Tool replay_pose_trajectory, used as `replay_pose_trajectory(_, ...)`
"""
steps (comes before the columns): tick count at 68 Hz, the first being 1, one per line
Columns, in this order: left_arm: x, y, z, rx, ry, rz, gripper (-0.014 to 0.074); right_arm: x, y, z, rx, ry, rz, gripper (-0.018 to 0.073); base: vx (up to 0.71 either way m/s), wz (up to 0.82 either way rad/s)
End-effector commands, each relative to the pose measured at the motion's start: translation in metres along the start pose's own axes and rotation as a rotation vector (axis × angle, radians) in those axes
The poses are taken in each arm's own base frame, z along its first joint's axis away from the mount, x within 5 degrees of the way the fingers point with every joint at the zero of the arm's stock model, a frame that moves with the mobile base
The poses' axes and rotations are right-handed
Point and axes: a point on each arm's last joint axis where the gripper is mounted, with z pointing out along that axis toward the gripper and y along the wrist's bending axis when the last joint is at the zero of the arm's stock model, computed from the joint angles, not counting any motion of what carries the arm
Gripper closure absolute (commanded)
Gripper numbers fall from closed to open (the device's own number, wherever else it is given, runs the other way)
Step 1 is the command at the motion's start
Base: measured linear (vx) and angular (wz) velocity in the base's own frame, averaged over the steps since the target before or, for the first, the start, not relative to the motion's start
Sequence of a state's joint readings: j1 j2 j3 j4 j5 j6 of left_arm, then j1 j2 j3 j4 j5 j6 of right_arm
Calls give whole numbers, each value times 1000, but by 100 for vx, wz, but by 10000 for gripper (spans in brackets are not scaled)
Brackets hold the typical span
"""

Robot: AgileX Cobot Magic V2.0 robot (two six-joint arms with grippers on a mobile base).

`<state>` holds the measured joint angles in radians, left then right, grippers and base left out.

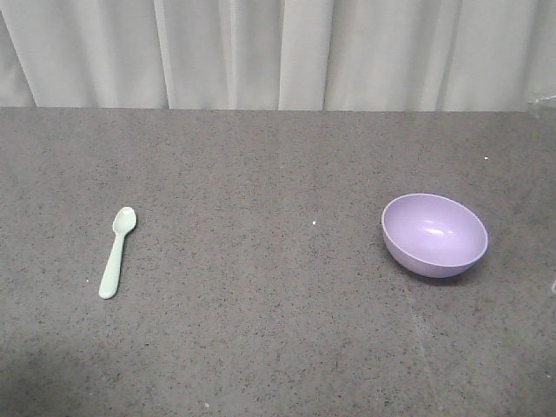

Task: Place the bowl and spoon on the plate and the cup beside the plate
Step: 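Lower the open left gripper over the pale green spoon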

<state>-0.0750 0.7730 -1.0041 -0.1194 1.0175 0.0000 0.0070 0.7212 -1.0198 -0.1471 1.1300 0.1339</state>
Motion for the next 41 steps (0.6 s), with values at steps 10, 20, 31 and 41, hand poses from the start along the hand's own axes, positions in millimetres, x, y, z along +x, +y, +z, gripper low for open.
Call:
replay_pose_trajectory(10,-22,-1,27,29,9,-27,-58,-12,-1,-6,6,-89,-8,10,0,0)
replay_pose_trajectory(20,-30,3,71,19,107,-50,-52,-13,-1,-6,5,-94,-7,10,0,0)
replay_pose_trajectory(31,-38,3,119,31,171,-67,-39,-13,-1,-6,4,-95,-7,10,0,0)
replay_pose_trajectory(41,-53,-4,154,45,228,-52,-28,-13,0,-6,-4,-102,-4,10,0,0)
